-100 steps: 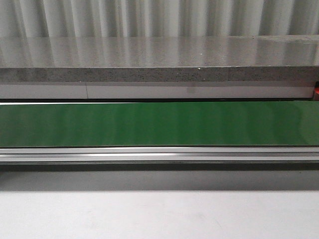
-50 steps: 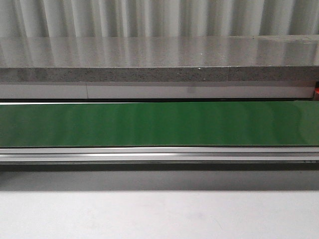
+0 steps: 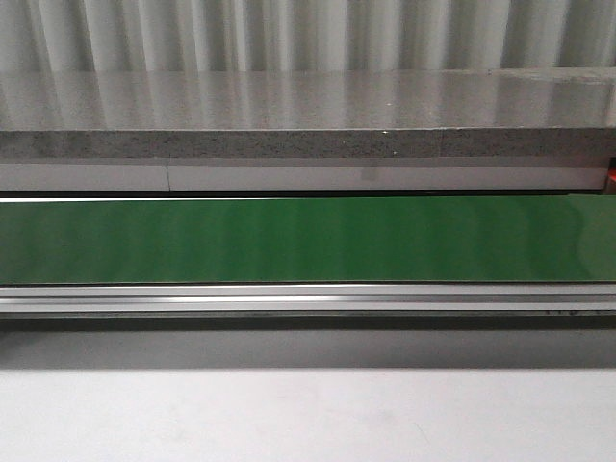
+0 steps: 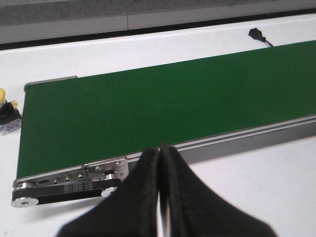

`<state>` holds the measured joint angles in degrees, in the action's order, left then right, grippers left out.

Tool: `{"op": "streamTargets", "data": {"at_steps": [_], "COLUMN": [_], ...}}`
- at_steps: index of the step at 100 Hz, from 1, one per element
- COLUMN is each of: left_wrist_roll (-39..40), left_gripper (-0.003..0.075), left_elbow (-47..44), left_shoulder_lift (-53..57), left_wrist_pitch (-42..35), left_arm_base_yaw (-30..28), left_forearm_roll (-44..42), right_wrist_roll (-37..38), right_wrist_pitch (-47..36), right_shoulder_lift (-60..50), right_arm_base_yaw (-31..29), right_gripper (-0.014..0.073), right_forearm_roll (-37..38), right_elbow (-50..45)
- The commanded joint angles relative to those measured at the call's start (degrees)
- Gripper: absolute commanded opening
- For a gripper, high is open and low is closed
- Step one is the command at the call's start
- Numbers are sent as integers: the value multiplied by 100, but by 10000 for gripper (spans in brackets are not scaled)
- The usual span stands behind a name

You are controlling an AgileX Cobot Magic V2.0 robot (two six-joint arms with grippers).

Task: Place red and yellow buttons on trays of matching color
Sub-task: 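Carry the yellow button to the yellow tray and open the right gripper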

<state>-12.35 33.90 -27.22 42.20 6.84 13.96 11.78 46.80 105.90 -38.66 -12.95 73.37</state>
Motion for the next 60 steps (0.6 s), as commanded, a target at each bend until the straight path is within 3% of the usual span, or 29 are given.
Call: {"op": "streamTargets", "data": {"at_steps": [1, 12, 19, 60], "left_wrist_roll": [-12, -12, -12, -12], "left_gripper": [-20, -20, -20, -20], "left_elbow": [136, 136, 136, 136], "left_shoulder_lift": [-25, -25, -25, -25], "left_wrist_pitch": [-383, -383, -383, -383], "left_arm_base_yaw": [44, 44, 44, 44], "left_forearm_roll": [138, 138, 138, 138], "right_wrist_roll": [6, 0, 0, -17], "right_wrist_pitch": [-146, -167, -224, -304], "right_shoulder_lift": [-170, -179, -237, -1198], "right_arm_base_yaw": [45, 53, 53, 105], "right_gripper": [266, 464, 538, 540], "right_forearm_roll": [-173, -173, -160, 399], "right_elbow": [123, 131, 131, 131]}}
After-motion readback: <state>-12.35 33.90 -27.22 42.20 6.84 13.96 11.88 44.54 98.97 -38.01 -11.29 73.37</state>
